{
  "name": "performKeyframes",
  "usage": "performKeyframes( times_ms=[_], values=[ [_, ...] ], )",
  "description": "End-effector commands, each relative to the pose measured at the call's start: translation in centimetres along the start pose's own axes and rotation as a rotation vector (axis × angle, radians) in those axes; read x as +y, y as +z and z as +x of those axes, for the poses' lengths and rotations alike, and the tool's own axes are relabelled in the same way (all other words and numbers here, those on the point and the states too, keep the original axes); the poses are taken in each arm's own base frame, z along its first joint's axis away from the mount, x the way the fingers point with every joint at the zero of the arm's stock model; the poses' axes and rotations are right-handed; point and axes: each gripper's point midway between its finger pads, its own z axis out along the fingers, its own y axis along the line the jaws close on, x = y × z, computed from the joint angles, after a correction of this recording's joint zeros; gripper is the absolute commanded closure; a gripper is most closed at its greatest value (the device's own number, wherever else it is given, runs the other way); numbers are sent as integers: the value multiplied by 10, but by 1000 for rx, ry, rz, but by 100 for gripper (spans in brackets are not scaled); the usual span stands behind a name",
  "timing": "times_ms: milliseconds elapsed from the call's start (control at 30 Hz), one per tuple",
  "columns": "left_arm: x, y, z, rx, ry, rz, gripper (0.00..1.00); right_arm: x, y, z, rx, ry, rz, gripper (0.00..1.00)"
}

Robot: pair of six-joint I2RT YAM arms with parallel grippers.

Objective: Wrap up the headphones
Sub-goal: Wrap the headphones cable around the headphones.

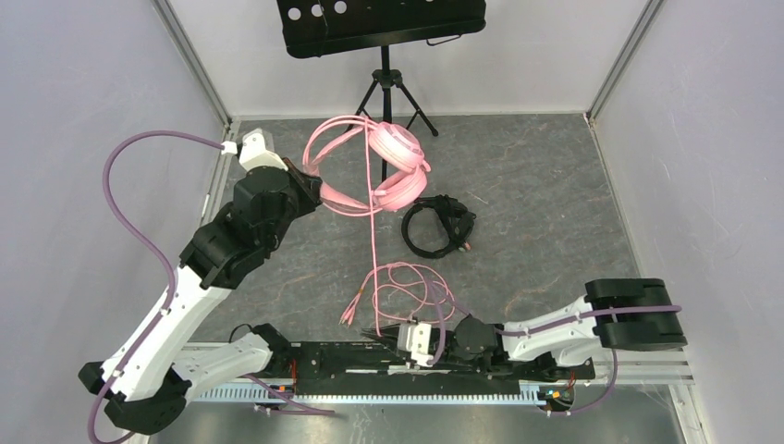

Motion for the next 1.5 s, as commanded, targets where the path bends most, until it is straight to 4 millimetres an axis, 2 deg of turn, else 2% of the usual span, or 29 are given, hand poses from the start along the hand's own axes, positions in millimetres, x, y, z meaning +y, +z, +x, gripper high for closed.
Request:
performKeyframes(
  times_ms=[0, 133, 267, 467, 633, 767, 900, 1033, 1133, 1300, 1467],
  values=[
    [-12, 4, -42, -136, -128, 38, 98, 5, -14, 4, 38, -61, 12, 100],
    [-12, 5, -39, -95, -153, 64, 98, -4, -31, 16, 60, -61, 69, 100],
    [-17, -2, -37, -45, -177, 115, 98, -16, -42, 29, 98, -69, 136, 100],
    [-52, -27, -31, 68, -249, 299, 98, -28, -46, 44, 132, -84, 191, 100],
    [-75, -49, -22, 171, -268, 430, 98, -50, -51, 56, 149, -69, 249, 100],
    [-71, -60, -7, 246, -201, 444, 98, -74, -66, 60, 162, -105, 328, 100],
    [-66, -71, 3, 292, -105, 463, 98, -108, -86, 63, 190, -163, 464, 100],
    [-63, -77, 12, 342, -6, 484, 98, -135, -107, 50, 132, -163, 585, 100],
    [-52, -73, 15, 354, 48, 430, 98, -145, -115, 45, 113, -172, 618, 100],
    [-60, -77, 18, 357, 38, 494, 98, -156, -120, 42, 102, -165, 652, 100],
    [-61, -74, 18, 356, 40, 488, 98, -149, -113, 43, 111, -163, 596, 100]
  ],
)
